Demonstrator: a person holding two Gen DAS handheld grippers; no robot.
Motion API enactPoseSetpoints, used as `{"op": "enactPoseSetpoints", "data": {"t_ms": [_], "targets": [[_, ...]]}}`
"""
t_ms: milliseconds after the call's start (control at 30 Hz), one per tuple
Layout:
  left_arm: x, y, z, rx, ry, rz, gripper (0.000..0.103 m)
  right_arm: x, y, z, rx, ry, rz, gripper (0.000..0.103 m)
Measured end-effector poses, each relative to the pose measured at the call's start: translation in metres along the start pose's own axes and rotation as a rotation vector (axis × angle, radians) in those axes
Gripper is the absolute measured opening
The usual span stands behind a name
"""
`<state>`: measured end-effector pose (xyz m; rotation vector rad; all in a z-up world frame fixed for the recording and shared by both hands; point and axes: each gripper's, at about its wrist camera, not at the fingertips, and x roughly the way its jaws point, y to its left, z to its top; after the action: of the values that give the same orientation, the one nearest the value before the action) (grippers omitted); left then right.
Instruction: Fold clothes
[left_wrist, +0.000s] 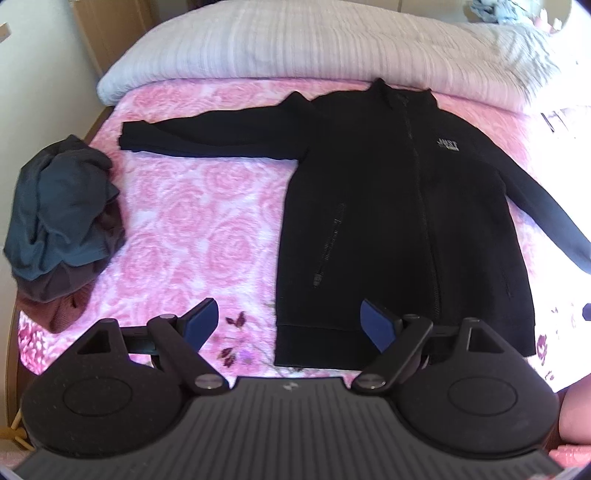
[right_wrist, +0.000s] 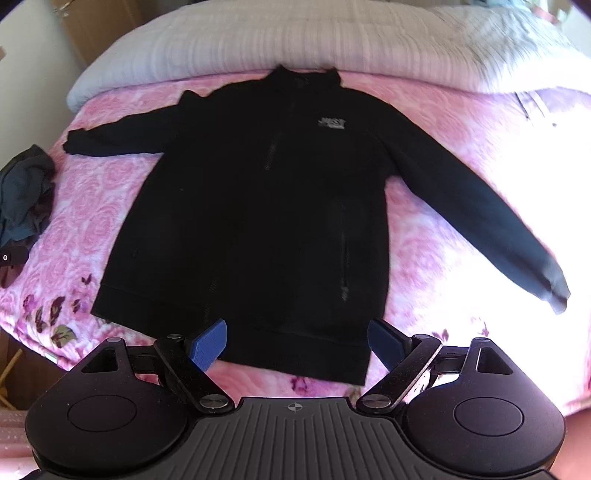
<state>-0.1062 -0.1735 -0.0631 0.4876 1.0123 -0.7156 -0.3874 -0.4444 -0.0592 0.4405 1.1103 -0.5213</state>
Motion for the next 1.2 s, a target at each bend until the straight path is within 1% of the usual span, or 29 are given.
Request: {"op": "enactPoseSetpoints", "data": {"t_ms": [167, 267, 400, 500, 567, 667, 800, 833, 933, 1033, 1100, 1133, 1167, 1200], "targets": [[-0.01, 0.027, -0.005, -0.048, -0.028, 0.04, 0.082, 0.005, 0.023, 0.009, -0.061, -0.01, 0.034, 0.087], [-0.008, 0.052, -0.002, -0.073, -0.032, 0.053, 0.082, 0.004, 0.039, 0.02, -0.095, -0.04, 0.046, 0.087], [-0.003, 0.089, 0.011, -0.071, -0.054, 0.065, 0.082, 0.005, 0.065, 0.038, -0.136, -0.091, 0.057, 0.087], [0.003, 0.125, 0.028, -0.039, -0.088, 0.067, 0.082, 0.016, 0.094, 0.054, -0.173, -0.112, 0.065, 0.086], [0.01, 0.151, 0.041, -0.005, -0.111, 0.066, 0.082, 0.028, 0.124, 0.065, -0.211, -0.117, 0.072, 0.086], [0.03, 0.199, 0.067, 0.044, -0.144, 0.037, 0.082, 0.051, 0.177, 0.081, -0.254, -0.116, 0.069, 0.086], [0.07, 0.258, 0.106, 0.131, -0.155, -0.019, 0.082, 0.083, 0.251, 0.101, -0.284, -0.107, 0.029, 0.086], [0.08, 0.271, 0.115, 0.155, -0.159, -0.033, 0.082, 0.092, 0.27, 0.106, -0.291, -0.108, 0.03, 0.086], [0.105, 0.302, 0.141, 0.225, -0.159, -0.031, 0.082, 0.115, 0.324, 0.127, -0.359, -0.117, 0.033, 0.086], [0.122, 0.33, 0.163, 0.244, -0.181, -0.043, 0.082, 0.139, 0.372, 0.15, -0.441, -0.144, 0.028, 0.086], [0.132, 0.348, 0.176, 0.258, -0.194, -0.043, 0.082, 0.156, 0.397, 0.165, -0.484, -0.164, 0.033, 0.08], [0.137, 0.357, 0.183, 0.264, -0.2, -0.042, 0.082, 0.169, 0.412, 0.175, -0.506, -0.168, 0.039, 0.07], [0.142, 0.365, 0.189, 0.274, -0.207, -0.04, 0.082, 0.182, 0.427, 0.186, -0.528, -0.172, 0.046, 0.065], [0.147, 0.372, 0.194, 0.297, -0.215, -0.031, 0.082, 0.196, 0.442, 0.196, -0.552, -0.172, 0.061, 0.064]]}}
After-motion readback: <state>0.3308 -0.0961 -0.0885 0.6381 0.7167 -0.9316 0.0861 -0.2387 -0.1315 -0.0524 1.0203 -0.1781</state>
